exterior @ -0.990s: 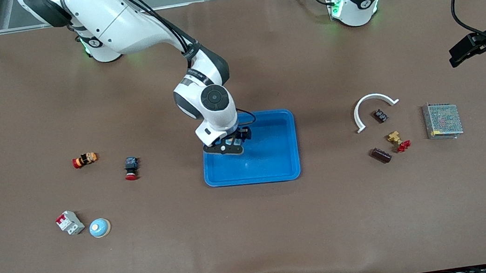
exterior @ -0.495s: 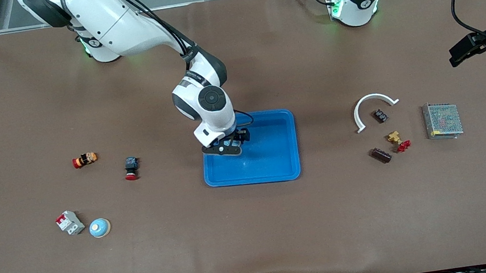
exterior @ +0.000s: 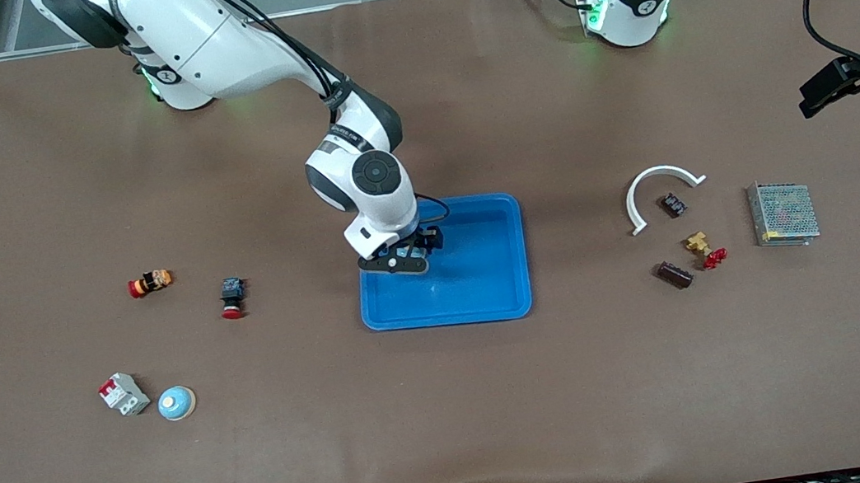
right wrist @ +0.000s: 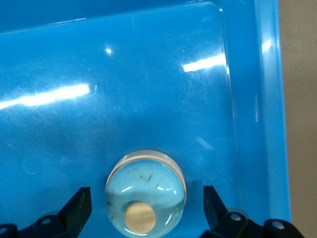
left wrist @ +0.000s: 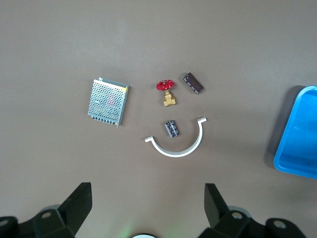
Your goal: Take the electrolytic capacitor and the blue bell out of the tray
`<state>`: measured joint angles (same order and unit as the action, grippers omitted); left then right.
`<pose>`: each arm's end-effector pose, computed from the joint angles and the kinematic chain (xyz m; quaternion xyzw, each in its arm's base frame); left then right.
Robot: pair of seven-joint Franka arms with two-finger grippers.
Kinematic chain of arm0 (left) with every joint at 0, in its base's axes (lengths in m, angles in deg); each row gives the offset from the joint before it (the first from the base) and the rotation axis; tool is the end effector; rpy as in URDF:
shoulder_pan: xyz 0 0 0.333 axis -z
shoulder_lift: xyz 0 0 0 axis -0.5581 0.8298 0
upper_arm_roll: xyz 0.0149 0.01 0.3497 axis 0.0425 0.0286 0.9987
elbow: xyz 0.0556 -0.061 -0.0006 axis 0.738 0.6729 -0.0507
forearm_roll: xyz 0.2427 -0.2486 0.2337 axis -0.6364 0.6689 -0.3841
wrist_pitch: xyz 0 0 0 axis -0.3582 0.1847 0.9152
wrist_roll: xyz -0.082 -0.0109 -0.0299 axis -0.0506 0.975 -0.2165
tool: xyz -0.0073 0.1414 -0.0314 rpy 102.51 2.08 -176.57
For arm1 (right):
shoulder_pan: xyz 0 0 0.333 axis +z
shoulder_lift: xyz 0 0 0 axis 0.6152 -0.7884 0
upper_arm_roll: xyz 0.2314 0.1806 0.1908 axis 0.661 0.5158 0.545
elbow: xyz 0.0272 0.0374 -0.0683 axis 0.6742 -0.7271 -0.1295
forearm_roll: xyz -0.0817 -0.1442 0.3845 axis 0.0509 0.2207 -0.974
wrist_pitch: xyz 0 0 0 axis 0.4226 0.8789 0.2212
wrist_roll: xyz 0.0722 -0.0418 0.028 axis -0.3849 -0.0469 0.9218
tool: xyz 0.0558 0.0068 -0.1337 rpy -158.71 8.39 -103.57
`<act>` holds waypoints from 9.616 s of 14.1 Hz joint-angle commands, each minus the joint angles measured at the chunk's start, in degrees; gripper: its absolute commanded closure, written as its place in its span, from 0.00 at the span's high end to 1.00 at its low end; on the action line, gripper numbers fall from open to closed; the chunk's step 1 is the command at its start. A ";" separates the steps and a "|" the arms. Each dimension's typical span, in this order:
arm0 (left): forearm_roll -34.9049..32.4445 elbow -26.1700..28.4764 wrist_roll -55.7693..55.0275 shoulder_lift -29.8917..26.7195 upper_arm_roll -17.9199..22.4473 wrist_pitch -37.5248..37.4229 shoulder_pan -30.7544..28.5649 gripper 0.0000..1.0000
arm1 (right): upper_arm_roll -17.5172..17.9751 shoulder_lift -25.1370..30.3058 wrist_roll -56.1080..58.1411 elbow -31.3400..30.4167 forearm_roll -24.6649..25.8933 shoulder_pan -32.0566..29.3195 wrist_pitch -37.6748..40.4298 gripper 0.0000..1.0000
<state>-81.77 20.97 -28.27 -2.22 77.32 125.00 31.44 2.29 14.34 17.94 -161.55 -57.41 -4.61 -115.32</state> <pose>0.5742 -0.0108 0.6243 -0.9966 -0.0731 0.0282 0.0244 0.5346 0.4984 0.1562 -0.9957 0.0915 -0.0043 0.0137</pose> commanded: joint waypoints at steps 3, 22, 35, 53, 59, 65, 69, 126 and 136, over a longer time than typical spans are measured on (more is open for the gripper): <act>1.46 0.23 2.03 -1.07 0.21 -0.41 -0.94 1.00 | -0.63 0.19 -2.06 -0.22 1.87 0.83 -1.20 1.00; 2.26 0.14 2.03 -0.80 0.21 0.38 -1.12 1.00 | -0.98 -0.51 -2.41 -0.22 2.31 1.01 -2.60 0.59; 3.48 0.05 2.03 -0.63 0.21 0.82 -1.03 1.00 | 0.25 0.72 3.29 10.13 1.25 -4.26 8.00 0.45; 3.22 -0.04 2.03 -0.63 0.12 0.73 -0.94 1.00 | -0.19 3.18 46.80 16.31 -5.96 -26.58 19.82 0.44; 3.05 -0.04 2.03 -0.63 -0.05 0.82 -0.86 1.00 | -0.27 3.44 51.64 7.70 -4.90 -29.05 9.27 0.44; 3.05 -0.04 2.03 -0.63 -0.14 0.82 -0.86 1.00 | -0.36 3.18 51.82 2.52 -1.12 -30.36 3.03 0.44; 2.96 -0.04 2.03 -0.63 -0.14 0.82 -0.86 1.00 | -0.36 3.00 51.91 -0.04 0.11 -31.24 -1.27 0.44; 2.70 5.94 1.68 -5.02 -2.34 5.48 -0.94 1.00 | -0.27 47.21 66.74 -11.03 -12.18 -47.22 40.19 1.00; 2.70 5.94 1.76 -5.02 -2.25 5.48 -0.94 1.00 | -0.27 44.84 66.32 0.66 -11.40 -50.32 45.83 1.00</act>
<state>-79.70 26.05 -27.34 -5.97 75.17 130.08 30.90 1.06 60.22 84.20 -162.76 -68.28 -53.59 -70.21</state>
